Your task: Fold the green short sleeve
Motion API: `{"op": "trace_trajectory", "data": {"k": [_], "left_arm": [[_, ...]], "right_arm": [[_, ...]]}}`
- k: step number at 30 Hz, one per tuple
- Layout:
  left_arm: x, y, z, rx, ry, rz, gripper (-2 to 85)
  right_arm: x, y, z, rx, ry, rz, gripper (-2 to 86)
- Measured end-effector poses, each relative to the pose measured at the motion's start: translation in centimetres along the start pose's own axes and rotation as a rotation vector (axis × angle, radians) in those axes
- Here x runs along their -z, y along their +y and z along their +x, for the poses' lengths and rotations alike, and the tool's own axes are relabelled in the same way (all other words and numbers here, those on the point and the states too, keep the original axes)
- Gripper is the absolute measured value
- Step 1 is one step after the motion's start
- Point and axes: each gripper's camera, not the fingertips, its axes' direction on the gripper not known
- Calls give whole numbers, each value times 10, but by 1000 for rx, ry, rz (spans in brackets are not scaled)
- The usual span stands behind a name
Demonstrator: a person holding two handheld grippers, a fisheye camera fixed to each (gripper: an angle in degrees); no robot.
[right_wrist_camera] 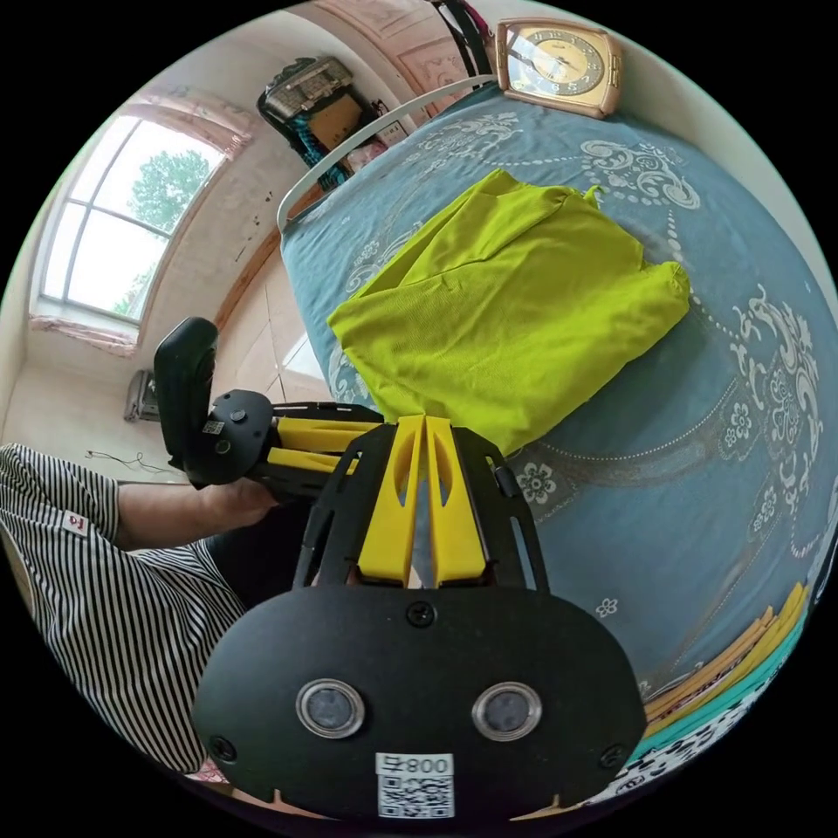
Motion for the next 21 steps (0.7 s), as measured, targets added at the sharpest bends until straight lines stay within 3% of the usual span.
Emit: {"op": "trace_trajectory", "data": {"k": [15, 21], "left_arm": [[-8, 4, 17, -26, 30, 12, 23], [-14, 7, 19, -25, 1, -8, 22]], "right_arm": [[13, -7, 2, -62, -85, 120, 1], [-32, -9, 1, -95, -70, 24, 2]]}}
